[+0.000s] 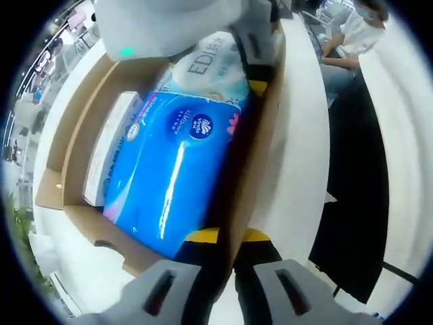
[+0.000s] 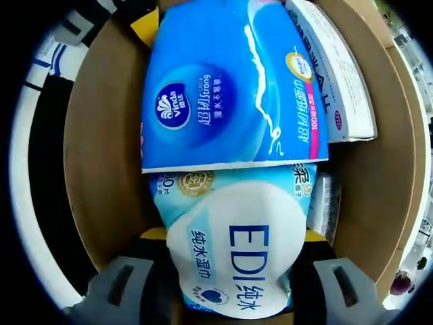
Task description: Operate the shoe box by opening the lid, removing the specified soft item, and placing it in the target area until the item is outside and the box remains undamaged.
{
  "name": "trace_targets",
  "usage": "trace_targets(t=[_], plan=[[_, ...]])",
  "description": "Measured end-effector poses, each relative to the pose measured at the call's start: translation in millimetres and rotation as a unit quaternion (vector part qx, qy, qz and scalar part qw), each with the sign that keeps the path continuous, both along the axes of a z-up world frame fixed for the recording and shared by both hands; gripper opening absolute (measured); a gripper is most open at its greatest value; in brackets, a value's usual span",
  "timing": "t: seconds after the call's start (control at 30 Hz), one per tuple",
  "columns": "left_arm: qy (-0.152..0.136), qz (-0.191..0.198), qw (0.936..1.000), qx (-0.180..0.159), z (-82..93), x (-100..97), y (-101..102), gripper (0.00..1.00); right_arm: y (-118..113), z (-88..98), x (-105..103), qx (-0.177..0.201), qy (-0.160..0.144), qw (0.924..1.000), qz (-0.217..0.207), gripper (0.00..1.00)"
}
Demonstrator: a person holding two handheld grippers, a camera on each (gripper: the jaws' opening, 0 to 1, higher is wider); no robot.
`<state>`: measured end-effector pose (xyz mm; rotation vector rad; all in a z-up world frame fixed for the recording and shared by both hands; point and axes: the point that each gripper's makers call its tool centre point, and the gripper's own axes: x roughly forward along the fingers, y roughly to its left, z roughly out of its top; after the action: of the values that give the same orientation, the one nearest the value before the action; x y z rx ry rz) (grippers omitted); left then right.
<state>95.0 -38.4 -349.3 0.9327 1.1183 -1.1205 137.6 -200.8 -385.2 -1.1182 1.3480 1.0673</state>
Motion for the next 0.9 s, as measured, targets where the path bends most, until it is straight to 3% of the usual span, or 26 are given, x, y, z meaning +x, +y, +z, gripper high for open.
trace_targets(t=[0.5,0.77,0.9], plan=[[-0.006,0.005,1.0000,0.000,-0.5,-0.3,1.0,0.05,2.8,5.4,-1.1,0.033,-0.011,0.9994,-0.006,0.63],[-0.006,0.004,1.0000,-0.002,-0.2,0.9,0.8,0.05,3.1,20.5,-0.6,0.071,-0.007,0.9973,-0.019,0.62],[-0.002,0.008,1.0000,-0.001,-0.3,1.5,0.7,0.05,3.5,29.4,-0.1,0.090,-0.024,0.9955,-0.020,0.62]])
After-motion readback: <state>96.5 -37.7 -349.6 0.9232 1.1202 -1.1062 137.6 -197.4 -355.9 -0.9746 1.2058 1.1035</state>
